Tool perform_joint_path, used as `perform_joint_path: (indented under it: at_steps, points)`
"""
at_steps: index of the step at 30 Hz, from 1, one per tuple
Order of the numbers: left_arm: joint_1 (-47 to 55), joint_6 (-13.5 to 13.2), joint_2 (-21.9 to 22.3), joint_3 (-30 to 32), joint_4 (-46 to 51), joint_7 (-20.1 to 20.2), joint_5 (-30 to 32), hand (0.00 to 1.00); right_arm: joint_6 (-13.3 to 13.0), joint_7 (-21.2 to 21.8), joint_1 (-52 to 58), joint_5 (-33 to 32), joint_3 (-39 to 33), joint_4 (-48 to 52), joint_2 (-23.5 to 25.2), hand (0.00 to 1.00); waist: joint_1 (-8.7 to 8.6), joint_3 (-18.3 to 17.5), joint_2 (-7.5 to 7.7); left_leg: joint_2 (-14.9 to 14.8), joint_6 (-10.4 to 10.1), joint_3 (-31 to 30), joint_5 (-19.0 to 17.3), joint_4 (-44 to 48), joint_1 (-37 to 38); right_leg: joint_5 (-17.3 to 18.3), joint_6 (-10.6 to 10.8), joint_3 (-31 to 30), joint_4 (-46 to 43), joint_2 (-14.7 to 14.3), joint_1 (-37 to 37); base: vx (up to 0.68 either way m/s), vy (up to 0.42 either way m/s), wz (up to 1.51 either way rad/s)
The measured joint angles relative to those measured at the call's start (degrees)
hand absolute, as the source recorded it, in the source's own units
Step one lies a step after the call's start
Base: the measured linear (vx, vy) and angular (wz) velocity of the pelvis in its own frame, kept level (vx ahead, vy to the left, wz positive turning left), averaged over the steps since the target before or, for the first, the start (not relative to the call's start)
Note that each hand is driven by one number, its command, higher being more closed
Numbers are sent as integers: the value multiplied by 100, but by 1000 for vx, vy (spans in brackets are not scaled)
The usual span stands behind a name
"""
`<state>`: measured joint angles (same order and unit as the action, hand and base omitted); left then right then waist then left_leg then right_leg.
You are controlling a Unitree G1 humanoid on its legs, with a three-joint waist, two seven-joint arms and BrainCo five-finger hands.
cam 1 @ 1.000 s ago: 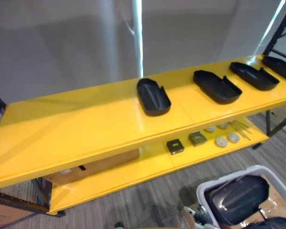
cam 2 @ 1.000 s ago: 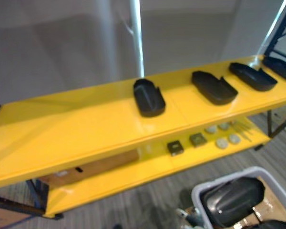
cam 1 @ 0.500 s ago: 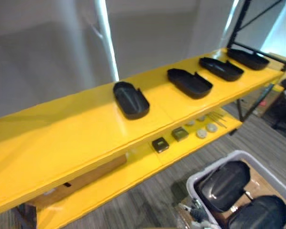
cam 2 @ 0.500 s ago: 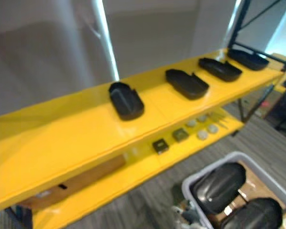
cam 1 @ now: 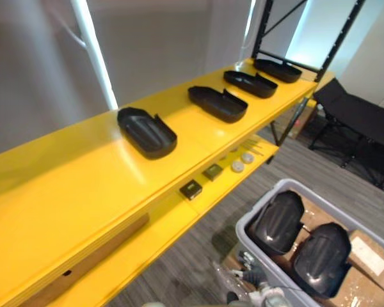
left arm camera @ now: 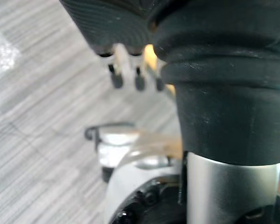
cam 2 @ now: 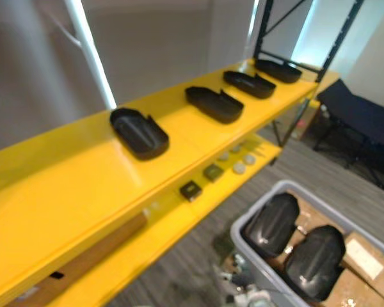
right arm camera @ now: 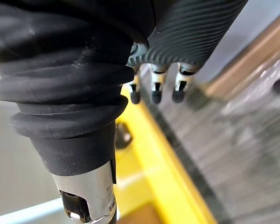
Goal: Walk over and take plastic housings, then place them on the shelf
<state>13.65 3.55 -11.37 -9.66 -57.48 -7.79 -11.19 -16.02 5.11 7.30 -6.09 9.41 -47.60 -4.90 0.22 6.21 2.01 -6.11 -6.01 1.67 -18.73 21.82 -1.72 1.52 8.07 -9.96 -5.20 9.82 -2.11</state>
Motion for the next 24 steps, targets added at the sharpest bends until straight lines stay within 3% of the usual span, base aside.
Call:
perform_joint_path:
  at_steps: [3, 7, 10, 13, 14, 15, 16, 18, 20, 21, 22, 23, 24]
  points:
    - [-4, -56, 158, 210, -12, -184, 75, 0, -45, -23, 15, -48, 22, 16, -63, 0, 7, 49, -172, -60, -13, -171, -247, 456, -287, 168, 152, 72, -216, -76, -125, -18, 39, 19]
    - [-29, -170, 232, 416, -2, -243, 342, 0, -163, -369, 251, -238, 107, 466, -135, 0, -109, 151, -199, -148, 20, -250, -522, 996, -527, 217, 232, -44, -754, -228, -390, 40, 60, -8]
    - [-43, -231, 164, 448, 73, -186, 495, 0, -400, -514, 501, -709, 107, 1090, -118, 0, -102, 476, -134, -292, 76, 191, -621, 1042, -153, -76, -62, -248, -1383, -431, -637, -67, 155, -79]
    - [-50, -216, 113, 431, 135, -162, 451, 0, -579, -307, 661, -733, 294, 1741, -157, 0, -120, 587, -82, -329, 257, 899, -525, 771, 123, -1080, -160, 250, -872, -377, -756, -173, 199, -119]
    - [-60, -208, 123, 383, 132, -154, 413, 0, -610, -220, 619, -737, 373, 1857, -159, 0, -121, 636, -135, -379, 405, 1179, -419, 638, 142, -1053, -268, 340, -916, -387, -818, -237, 145, -85]
    - [-80, -192, 123, 361, 129, -129, 279, 0, -609, -137, 636, -734, 445, 1871, -160, 0, -168, 722, -152, -390, 465, 1321, -309, 503, 178, -718, -424, 626, -1399, -395, -854, -149, 57, -71]
    - [-89, -178, 123, 355, 132, -121, 256, 0, -607, -135, 650, -733, 481, 1866, -161, 0, -169, 723, -153, -388, 480, 1396, -241, 418, 186, -528, -498, 799, -1618, -388, -874, -161, 69, -52]
    - [-117, -112, 131, 348, 183, -121, 208, 0, -603, -137, 554, -706, 548, 1860, -163, 0, -106, 737, -161, -393, 503, 1726, 38, 103, 232, -56, -851, 1540, -2068, -186, -758, -75, 21, -61]
    - [-60, -82, 130, 408, 222, -120, 193, 0, -606, -143, 418, -606, 646, 1784, -163, 0, -65, 736, -111, -381, 492, 1965, 104, 85, 249, -111, -864, 1954, -2004, 27, -668, -72, -22, -88]
    - [-88, -30, 176, 522, 200, -120, 222, 0, -620, -148, 282, -510, 799, 1779, -168, 0, -19, 741, -108, -315, 570, 1927, 171, -69, 260, -389, -1166, 2159, -1630, -185, -667, -132, -26, -117]
    - [-97, 29, 227, 554, 153, -122, 265, 0, -628, -150, 229, -504, 871, 1777, -195, 0, 21, 702, -181, -353, 626, 1904, 209, -276, 279, -629, -1184, 2061, -1254, -349, -613, -173, -46, -144]
    - [-134, 76, 349, 647, -2, -159, 296, 0, -641, -149, 126, -488, 929, 1777, -285, 0, 100, 616, -376, -634, 452, 2165, 409, -590, 353, -688, -1323, 2033, -894, -476, -467, -158, -82, -97]
    - [-135, 88, 343, 673, 7, -158, 339, 0, -647, -145, 111, -483, 965, 1792, -253, 0, 68, 624, -298, -624, 416, 2266, 579, -745, 379, -267, -1393, 2241, -1715, -248, -522, -75, -110, -79]
